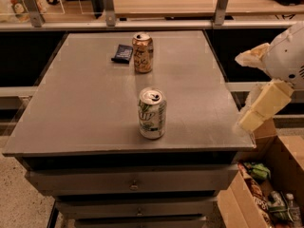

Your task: Move 7up can near orange can

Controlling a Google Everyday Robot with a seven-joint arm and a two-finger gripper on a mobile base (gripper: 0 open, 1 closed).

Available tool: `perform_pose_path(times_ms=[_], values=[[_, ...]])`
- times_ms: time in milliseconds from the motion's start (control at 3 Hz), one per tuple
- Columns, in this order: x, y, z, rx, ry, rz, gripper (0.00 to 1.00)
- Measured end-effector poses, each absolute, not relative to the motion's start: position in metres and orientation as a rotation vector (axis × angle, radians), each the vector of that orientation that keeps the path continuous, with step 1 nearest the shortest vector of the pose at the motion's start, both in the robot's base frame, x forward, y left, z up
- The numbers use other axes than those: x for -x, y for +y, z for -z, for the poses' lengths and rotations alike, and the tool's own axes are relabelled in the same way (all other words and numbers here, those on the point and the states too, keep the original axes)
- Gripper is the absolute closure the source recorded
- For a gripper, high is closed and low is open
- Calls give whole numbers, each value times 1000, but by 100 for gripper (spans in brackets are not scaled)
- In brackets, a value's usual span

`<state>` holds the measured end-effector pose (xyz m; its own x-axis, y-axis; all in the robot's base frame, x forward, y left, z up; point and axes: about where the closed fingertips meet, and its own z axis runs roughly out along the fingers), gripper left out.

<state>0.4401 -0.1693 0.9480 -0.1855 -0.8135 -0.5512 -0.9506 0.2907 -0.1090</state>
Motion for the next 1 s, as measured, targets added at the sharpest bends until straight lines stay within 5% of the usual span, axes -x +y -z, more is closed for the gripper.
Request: perform_pose_path(times_ms=[1000], values=[[-443, -56, -919, 1441, 1739, -637, 0]])
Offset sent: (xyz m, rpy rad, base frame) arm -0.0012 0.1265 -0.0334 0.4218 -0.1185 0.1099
